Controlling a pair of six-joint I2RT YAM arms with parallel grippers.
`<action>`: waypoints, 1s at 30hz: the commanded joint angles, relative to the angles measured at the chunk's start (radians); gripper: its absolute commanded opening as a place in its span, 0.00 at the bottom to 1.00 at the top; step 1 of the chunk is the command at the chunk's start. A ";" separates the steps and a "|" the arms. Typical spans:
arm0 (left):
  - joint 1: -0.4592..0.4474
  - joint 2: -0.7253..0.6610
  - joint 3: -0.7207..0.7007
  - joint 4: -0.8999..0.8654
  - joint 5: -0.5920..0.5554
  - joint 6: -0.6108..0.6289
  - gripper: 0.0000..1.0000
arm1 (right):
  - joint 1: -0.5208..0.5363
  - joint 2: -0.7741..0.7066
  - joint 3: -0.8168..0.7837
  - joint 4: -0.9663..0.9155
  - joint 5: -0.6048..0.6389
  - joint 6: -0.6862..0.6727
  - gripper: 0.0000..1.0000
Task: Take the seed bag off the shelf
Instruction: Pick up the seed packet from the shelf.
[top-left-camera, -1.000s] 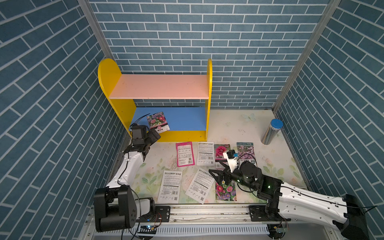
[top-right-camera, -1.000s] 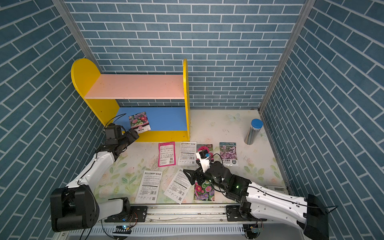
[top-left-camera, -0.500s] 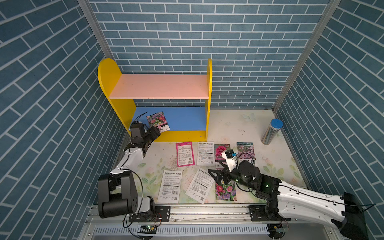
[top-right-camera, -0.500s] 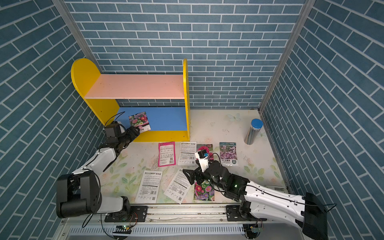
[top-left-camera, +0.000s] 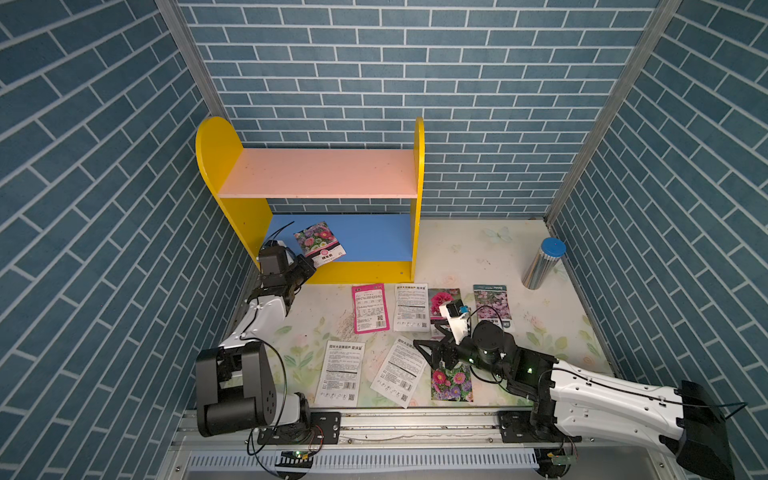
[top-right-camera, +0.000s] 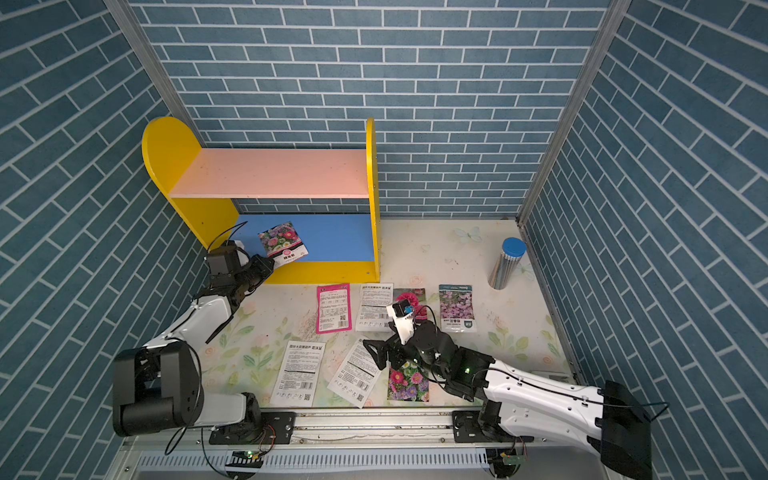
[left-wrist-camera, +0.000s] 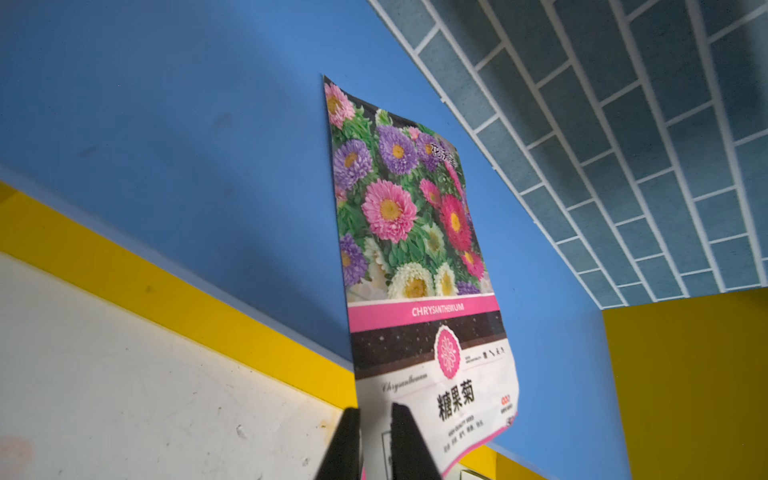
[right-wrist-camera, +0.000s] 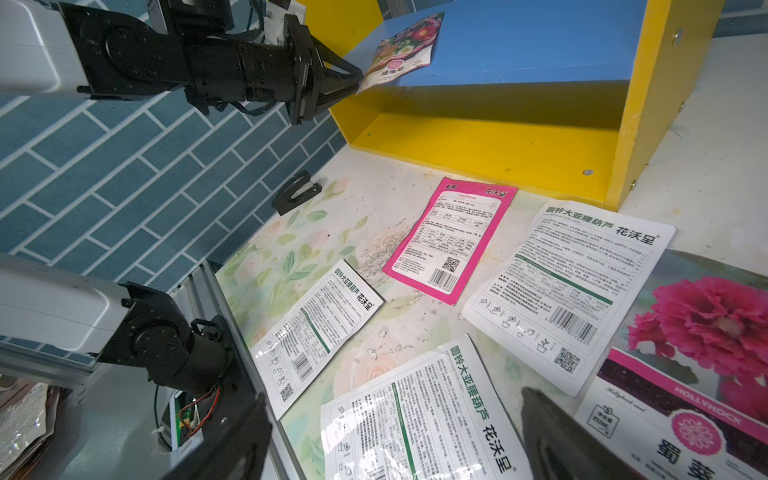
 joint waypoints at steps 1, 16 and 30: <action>0.005 -0.053 -0.012 0.018 0.054 0.002 0.08 | -0.012 -0.011 0.003 0.051 -0.031 0.033 0.95; 0.005 -0.155 -0.031 -0.116 0.072 0.024 0.56 | -0.111 -0.025 -0.047 0.194 -0.196 0.080 0.95; 0.005 -0.017 -0.023 0.015 0.128 -0.026 0.71 | -0.120 -0.039 -0.069 0.186 -0.176 0.077 0.95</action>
